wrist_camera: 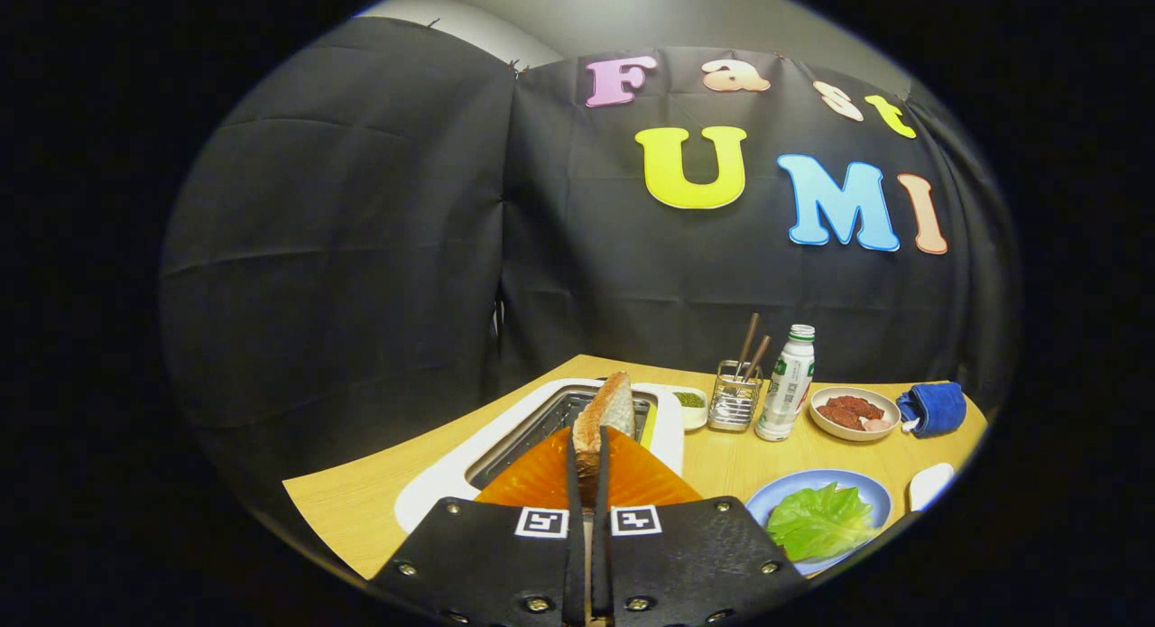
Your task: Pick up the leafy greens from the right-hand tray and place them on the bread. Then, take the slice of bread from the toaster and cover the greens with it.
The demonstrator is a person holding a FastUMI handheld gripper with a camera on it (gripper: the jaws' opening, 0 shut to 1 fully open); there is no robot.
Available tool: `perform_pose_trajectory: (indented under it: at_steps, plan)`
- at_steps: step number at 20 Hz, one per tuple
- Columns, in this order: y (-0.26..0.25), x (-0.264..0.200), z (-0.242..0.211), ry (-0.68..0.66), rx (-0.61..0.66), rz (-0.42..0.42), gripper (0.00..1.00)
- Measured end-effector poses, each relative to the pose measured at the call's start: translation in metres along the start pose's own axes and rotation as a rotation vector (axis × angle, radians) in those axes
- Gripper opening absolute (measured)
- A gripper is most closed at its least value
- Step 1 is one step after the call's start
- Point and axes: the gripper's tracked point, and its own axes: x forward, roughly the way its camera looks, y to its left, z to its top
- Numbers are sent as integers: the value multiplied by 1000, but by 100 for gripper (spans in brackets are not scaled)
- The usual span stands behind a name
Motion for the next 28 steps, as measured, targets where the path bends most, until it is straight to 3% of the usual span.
perform_pose_trajectory:
  at_steps: [4, 17, 28]
  plan:
    - [-3, -4, 10, -13, -9, -6, 3]
    - [-17, -54, 103, -151, 8, 3, 3]
    - [-90, -99, 77, -138, -27, -66, 3]
